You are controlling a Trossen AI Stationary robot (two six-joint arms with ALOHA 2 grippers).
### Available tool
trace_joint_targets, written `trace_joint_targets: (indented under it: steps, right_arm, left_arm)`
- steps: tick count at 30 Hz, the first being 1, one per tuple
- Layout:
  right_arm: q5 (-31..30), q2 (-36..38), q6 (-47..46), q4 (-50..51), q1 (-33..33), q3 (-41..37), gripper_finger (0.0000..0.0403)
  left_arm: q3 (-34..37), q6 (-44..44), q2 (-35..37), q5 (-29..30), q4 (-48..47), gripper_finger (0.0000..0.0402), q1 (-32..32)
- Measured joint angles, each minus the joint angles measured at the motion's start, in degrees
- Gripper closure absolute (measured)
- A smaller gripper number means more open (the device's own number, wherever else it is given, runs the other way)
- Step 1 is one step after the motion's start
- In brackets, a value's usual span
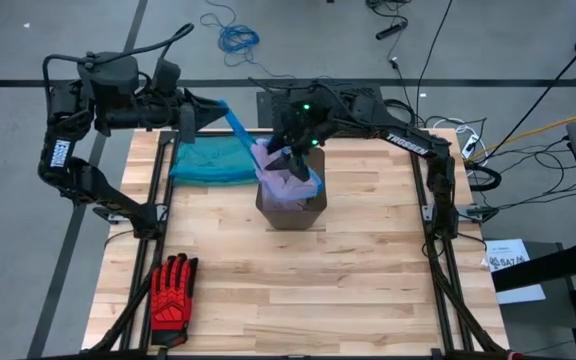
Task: Place trash/remove bag and relplace
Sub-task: Close the pink trash bag
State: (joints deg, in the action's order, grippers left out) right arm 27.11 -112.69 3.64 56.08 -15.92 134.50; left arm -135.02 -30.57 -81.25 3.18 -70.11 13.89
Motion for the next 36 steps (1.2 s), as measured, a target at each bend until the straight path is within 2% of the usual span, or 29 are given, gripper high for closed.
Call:
trace_joint_targets:
  steps: [5, 11, 16, 19, 21, 27, 29, 33, 36]
  right_arm:
    - [0.0, 2.5, 0.0, 0.7, -0.1, 0.0, 0.0205]
    - [-1.1, 5.7, 0.1, 4.4, -1.4, 0.0, 0.0204]
    - [-6.2, 7.8, -0.7, 18.7, -3.8, 0.0, 0.0204]
    - [-6.4, 7.9, -3.6, 30.3, -5.4, 0.0, 0.0204]
    - [-6.5, 7.8, -4.5, 34.5, -6.0, -0.2, 0.0204]
    - [-4.2, 8.5, -6.5, 33.9, -6.2, -3.1, 0.0204]
    - [-4.0, 8.5, -7.0, 33.9, -6.1, -5.3, 0.0204]
    - [0.3, 8.3, -6.8, 33.9, -5.7, -9.9, 0.0204]
    - [0.2, 8.4, -5.9, 33.9, -4.3, -13.8, 0.0205]
  left_arm:
    - [0.0, 2.4, 0.0, 0.5, 0.0, 0.0274, 0.0]
    - [0.0, 5.7, 0.0, 4.4, 0.0, 0.0274, 0.0]
    - [0.0, 7.5, 0.0, 6.0, 0.1, 0.0274, 0.0]
    - [0.0, 7.5, 0.0, 6.3, 0.2, 0.0274, 0.0]
    - [0.0, 7.5, 0.1, 6.8, 0.2, 0.0274, 0.0]
    - [0.0, 8.9, 1.1, 9.1, 0.2, 0.0274, 0.0]
    - [0.0, 9.0, 1.7, 9.2, 0.2, 0.0274, 0.0]
    - [0.0, 9.0, 2.6, 9.3, 0.2, 0.0274, 0.0]
    - [0.0, 9.0, 3.0, 9.4, 0.2, 0.0274, 0.0]
